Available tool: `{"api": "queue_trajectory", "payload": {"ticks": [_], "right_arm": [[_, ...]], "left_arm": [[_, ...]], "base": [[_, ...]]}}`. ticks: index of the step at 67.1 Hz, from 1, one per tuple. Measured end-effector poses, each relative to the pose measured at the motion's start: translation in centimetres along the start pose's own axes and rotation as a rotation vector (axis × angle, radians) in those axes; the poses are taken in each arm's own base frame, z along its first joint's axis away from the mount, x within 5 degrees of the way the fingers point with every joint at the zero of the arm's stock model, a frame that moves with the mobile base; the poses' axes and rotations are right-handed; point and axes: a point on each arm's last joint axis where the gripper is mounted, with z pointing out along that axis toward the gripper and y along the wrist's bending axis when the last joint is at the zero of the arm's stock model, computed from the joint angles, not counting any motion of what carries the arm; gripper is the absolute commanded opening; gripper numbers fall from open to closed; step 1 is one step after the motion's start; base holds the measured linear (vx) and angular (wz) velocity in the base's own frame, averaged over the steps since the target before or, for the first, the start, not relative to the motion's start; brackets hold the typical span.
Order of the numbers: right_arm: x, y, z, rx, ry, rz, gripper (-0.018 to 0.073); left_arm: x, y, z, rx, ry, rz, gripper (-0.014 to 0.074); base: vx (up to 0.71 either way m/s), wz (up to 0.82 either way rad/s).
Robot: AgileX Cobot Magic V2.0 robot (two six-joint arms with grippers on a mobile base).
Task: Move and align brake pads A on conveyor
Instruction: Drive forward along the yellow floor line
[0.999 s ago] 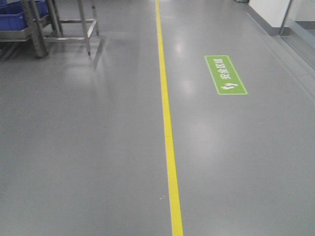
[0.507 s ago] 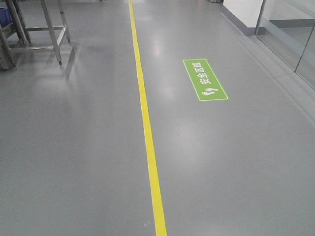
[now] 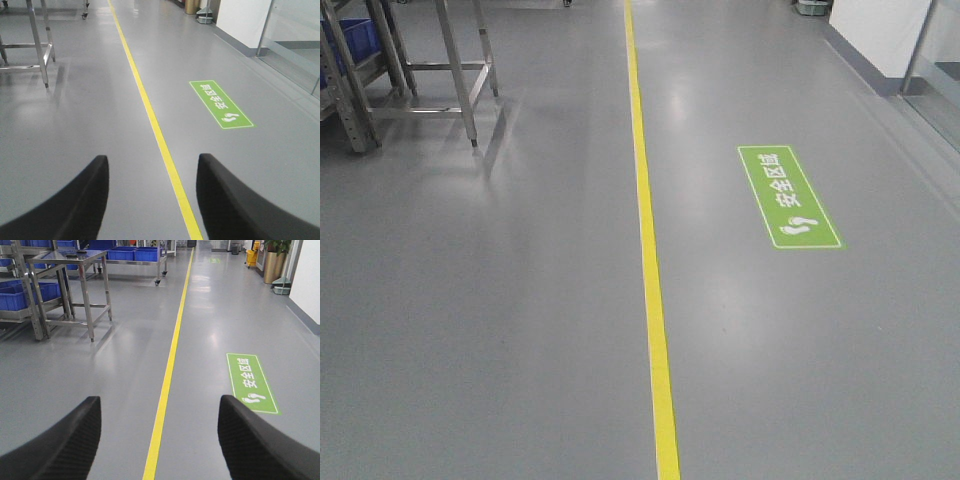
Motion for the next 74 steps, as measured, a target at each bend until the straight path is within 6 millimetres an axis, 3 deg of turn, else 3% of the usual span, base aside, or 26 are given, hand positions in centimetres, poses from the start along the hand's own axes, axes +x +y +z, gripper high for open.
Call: {"api": "queue_trajectory", "payload": {"ticks": [74], "right_arm": [[0.0,0.0,0.0,0.0,0.0,0.0,0.0484]], "left_arm": [[0.0,0.0,0.0,0.0,0.0,0.0,0.0372]], "base": [[0.63,-0.05]]}}
